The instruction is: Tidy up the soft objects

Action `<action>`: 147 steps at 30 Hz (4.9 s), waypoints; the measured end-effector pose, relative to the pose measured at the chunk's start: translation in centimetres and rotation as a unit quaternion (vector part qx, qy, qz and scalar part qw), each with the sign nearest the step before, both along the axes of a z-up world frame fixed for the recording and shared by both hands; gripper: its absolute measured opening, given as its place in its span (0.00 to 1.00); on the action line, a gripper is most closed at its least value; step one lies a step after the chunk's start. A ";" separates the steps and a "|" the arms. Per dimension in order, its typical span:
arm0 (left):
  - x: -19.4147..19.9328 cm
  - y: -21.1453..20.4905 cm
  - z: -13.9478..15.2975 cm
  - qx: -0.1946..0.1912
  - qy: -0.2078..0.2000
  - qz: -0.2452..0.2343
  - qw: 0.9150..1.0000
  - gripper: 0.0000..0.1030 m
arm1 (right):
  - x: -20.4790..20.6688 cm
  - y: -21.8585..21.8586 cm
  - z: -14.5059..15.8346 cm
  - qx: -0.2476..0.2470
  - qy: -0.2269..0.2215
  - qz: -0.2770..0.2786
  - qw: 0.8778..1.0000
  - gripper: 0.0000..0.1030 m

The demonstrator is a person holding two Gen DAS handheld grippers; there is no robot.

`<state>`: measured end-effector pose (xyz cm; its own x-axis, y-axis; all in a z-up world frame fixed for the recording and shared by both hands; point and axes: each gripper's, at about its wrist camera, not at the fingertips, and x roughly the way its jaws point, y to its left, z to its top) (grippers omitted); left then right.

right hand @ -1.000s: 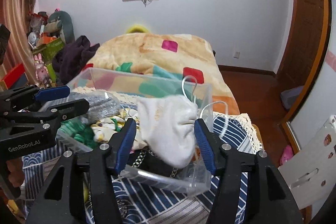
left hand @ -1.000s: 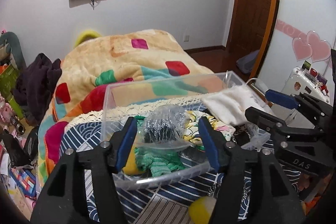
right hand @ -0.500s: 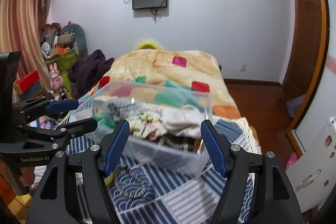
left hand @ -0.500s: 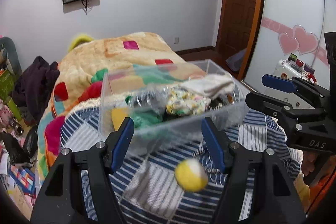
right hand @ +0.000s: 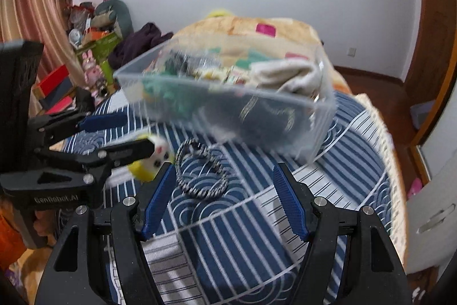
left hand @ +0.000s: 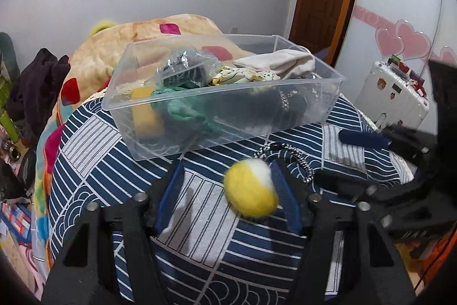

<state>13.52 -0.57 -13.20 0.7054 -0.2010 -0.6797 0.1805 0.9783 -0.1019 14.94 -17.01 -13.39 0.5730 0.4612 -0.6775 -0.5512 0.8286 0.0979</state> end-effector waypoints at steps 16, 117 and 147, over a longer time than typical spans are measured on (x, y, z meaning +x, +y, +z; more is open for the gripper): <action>-0.9 -0.9 -0.2 -0.028 0.007 -0.030 0.999 0.28 | 0.4 2.4 -2.2 -0.030 0.029 0.034 0.999 0.35; -11.8 1.9 15.9 -0.018 -0.278 0.083 0.957 1.00 | -7.1 -2.7 14.9 0.138 -0.236 -0.041 0.961 1.00; -12.6 1.4 16.1 -0.015 -0.288 0.081 0.954 1.00 | -7.9 -3.3 14.9 0.144 -0.245 -0.040 0.958 1.00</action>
<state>0.92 0.88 2.94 0.9837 -0.0701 -0.1656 0.0608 0.9963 -0.0603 7.07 -20.28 1.50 0.8308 0.5301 -0.1699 -0.5254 0.8475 0.0753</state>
